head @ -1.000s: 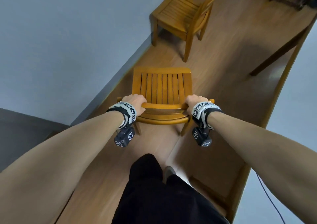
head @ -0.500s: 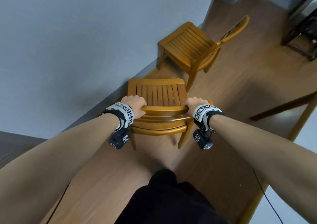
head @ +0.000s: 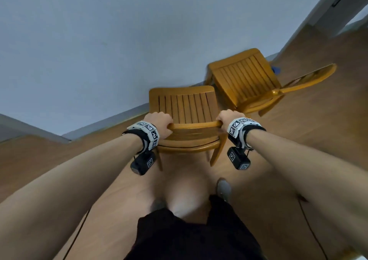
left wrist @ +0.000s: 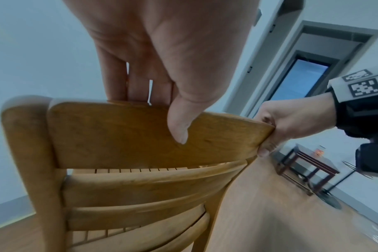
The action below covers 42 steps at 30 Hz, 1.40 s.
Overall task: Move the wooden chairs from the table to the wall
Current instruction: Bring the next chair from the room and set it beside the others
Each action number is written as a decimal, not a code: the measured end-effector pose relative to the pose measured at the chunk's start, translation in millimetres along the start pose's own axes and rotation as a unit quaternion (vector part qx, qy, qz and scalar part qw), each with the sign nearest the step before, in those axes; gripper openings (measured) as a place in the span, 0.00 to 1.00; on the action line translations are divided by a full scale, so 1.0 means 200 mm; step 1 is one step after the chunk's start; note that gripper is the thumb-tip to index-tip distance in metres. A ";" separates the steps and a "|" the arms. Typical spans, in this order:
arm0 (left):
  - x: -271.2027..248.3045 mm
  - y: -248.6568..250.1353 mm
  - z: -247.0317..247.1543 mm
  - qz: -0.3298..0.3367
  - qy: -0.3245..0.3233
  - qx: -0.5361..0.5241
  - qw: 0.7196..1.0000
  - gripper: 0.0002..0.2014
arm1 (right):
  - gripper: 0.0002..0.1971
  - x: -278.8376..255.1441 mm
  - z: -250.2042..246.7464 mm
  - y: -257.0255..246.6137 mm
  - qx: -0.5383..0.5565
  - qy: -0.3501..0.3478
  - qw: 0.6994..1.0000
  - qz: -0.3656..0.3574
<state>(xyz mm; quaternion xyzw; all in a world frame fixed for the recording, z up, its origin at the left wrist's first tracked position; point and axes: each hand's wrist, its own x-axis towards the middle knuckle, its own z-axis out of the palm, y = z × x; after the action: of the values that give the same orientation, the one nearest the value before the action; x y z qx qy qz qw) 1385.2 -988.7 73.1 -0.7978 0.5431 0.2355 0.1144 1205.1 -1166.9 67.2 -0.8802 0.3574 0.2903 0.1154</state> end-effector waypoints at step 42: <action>0.53 0.67 0.32 -0.204 0.048 -0.136 0.968 0.04 | 0.16 0.62 0.18 0.70 -0.093 0.032 0.985 -0.140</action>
<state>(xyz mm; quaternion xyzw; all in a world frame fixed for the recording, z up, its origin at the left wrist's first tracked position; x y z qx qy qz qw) 1278.0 -1097.1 -26.0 -0.9102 0.3364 0.2405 0.0243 1163.4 -1322.0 -34.6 -0.9372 0.2055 0.2749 0.0616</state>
